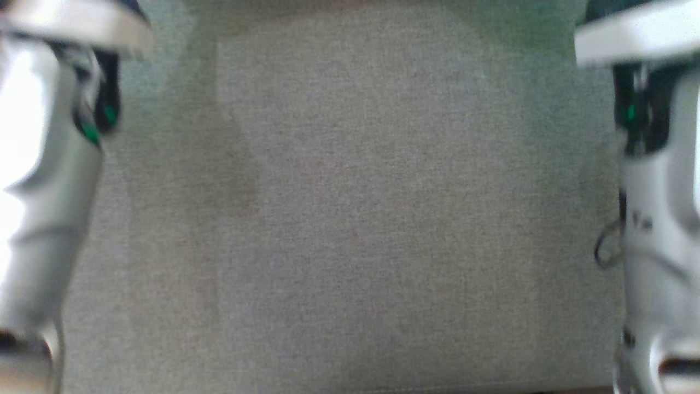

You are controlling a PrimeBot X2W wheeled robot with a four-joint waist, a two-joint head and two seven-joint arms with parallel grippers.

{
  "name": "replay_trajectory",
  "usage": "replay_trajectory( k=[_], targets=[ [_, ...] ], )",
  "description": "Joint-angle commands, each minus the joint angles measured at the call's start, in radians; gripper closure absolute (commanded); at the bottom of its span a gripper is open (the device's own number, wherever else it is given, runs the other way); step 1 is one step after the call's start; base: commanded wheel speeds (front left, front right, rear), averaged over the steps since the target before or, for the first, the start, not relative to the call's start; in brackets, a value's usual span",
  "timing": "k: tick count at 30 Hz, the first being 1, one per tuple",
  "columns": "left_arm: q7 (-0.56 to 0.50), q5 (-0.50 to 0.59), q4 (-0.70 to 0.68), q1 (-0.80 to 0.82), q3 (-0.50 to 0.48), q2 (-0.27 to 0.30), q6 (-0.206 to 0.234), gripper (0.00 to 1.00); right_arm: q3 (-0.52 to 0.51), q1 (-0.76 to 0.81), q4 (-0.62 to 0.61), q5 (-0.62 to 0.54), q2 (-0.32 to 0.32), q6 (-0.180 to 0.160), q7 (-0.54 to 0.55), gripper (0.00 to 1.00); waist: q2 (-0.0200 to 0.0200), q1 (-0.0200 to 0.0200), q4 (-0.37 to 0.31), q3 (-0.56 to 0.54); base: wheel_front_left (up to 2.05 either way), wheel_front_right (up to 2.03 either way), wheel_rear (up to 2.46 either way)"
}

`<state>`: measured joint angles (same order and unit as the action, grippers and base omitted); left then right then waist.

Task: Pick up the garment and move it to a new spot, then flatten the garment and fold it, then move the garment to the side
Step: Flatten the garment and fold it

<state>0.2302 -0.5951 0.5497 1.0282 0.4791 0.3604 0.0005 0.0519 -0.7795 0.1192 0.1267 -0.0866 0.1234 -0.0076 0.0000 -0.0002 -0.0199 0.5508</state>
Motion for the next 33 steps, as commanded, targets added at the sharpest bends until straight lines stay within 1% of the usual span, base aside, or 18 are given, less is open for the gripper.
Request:
replay_trajectory(
  k=[1,3,6,13,16,19,24,28,31,33],
  targets=[
    [0.007,-0.012,-0.04,-0.018,-0.041,0.04,0.005,1.0,0.007,0.035,-0.056,0.008,0.006,0.007,0.007,1.0,0.0,0.0002,0.009,-0.027,0.0,0.0,0.0],
    [0.005,-0.037,-0.079,-0.102,-0.045,0.044,0.007,1.0,-0.003,0.116,-0.108,0.02,0.008,0.007,0.018,1.0,0.0,0.0002,0.01,-0.058,0.0,0.0,0.0],
    [0.003,-0.059,-0.143,-0.231,-0.045,0.058,0.024,1.0,-0.018,0.241,-0.188,0.029,0.011,0.007,0.04,1.0,0.0,0.0002,0.013,-0.114,0.0,0.0,0.0],
    [-0.008,-0.107,-0.32,-0.524,-0.034,0.069,0.086,1.0,-0.041,0.565,-0.392,0.05,0.027,0.007,0.13,1.0,0.0,0.0002,0.019,-0.269,0.0,0.0,0.0],
    [-0.024,-0.123,-0.406,-0.646,-0.027,0.084,0.118,1.0,-0.052,0.695,-0.47,0.057,0.033,0.007,0.174,1.0,0.0,0.0002,0.015,-0.335,0.0,0.0,0.0],
    [-0.043,-0.144,-0.497,-0.768,-0.027,0.103,0.16,1.0,-0.048,0.812,-0.537,0.059,0.035,0.007,0.218,1.0,0.0,0.0002,0.009,-0.391,0.0,0.0,0.0],
    [-0.078,-0.173,-0.657,-0.967,-0.025,0.141,0.23,1.0,-0.05,0.966,-0.636,0.068,0.036,0.007,0.282,1.0,0.0,0.0002,-0.004,-0.465,0.0,0.0,0.0],
    [-0.115,-0.196,-0.756,-1.082,-0.021,0.172,0.271,1.0,-0.061,1.059,-0.686,0.087,0.036,0.007,0.329,1.0,0.0,0.0002,-0.005,-0.495,0.0,0.0,0.0],
    [-0.128,-0.214,-0.78,-1.115,-0.02,0.175,0.28,1.0,-0.06,1.09,-0.683,0.098,0.036,0.007,0.349,1.0,0.0,0.0002,-0.002,-0.498,0.0,0.0,0.0],
    [-0.142,-0.219,-0.776,-1.127,-0.007,0.174,0.282,1.0,-0.069,1.1,-0.639,0.127,0.036,0.007,0.352,1.0,0.0,0.0002,0.007,-0.496,0.0,0.0,0.0]
  ],
)
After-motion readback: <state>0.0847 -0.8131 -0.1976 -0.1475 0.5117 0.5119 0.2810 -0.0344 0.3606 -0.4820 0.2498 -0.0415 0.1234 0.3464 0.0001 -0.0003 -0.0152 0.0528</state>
